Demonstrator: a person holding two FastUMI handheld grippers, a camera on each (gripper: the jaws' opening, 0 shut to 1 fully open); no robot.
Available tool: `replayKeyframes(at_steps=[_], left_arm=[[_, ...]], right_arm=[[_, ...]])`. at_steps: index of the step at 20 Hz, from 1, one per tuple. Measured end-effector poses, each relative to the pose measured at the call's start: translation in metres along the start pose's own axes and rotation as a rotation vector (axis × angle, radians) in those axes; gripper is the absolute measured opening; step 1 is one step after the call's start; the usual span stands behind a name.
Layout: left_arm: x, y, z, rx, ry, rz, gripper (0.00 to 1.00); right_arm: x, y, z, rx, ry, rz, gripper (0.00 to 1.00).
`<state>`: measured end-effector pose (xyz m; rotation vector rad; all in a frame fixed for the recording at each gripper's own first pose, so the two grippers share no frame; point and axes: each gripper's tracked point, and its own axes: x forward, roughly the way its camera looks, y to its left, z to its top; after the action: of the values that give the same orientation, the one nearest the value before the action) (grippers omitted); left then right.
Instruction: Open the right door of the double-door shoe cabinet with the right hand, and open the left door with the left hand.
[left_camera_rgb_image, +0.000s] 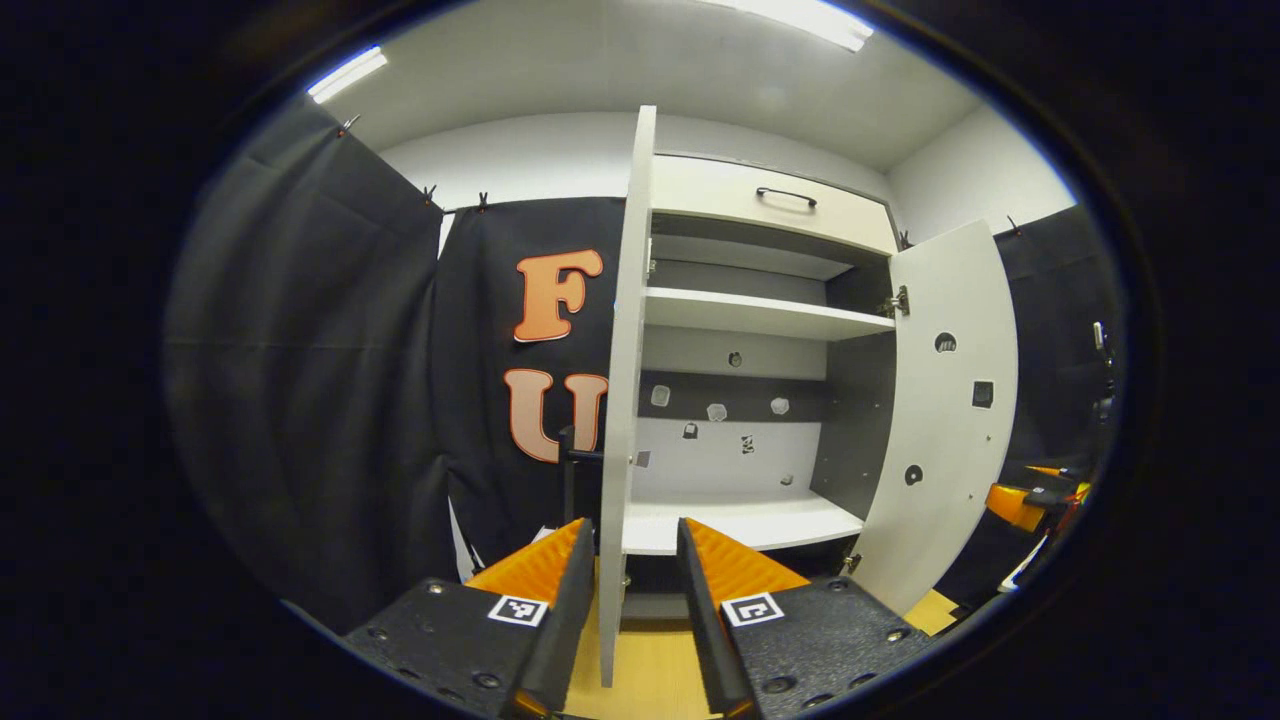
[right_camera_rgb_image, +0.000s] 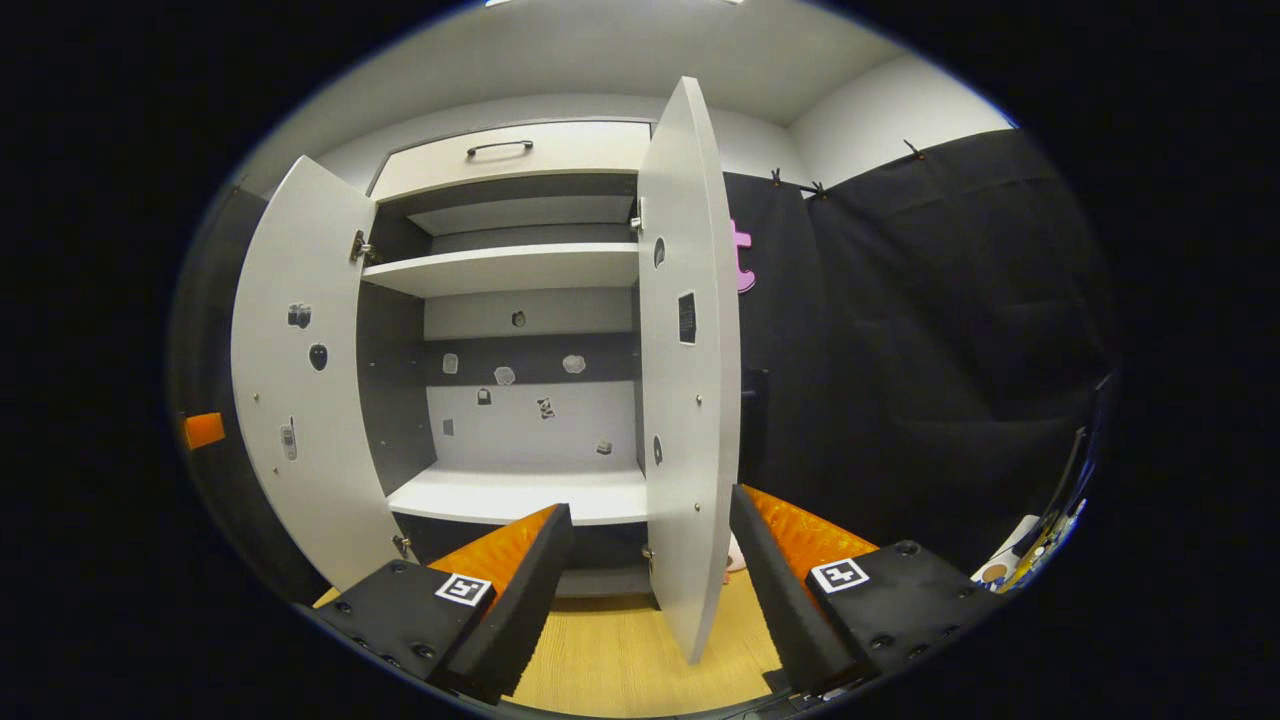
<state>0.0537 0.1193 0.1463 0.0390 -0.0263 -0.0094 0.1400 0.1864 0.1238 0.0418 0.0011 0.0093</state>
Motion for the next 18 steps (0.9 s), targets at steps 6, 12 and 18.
replayKeyframes(at_steps=[6, 12, 18], left_arm=[[-0.001, -0.024, 0.006, -0.014, -0.029, -0.025, 0.92], [0.005, -0.038, 0.007, -0.002, -0.040, -0.046, 0.92], [0.009, -0.037, 0.002, -0.006, -0.030, -0.043, 0.94]], right_arm=[[-0.007, -0.012, 0.004, -0.001, -0.015, -0.021, 1.00], [-0.010, -0.021, 0.005, 0.005, -0.018, -0.042, 0.92], [-0.010, -0.023, 0.004, 0.008, -0.017, -0.052, 0.92]])
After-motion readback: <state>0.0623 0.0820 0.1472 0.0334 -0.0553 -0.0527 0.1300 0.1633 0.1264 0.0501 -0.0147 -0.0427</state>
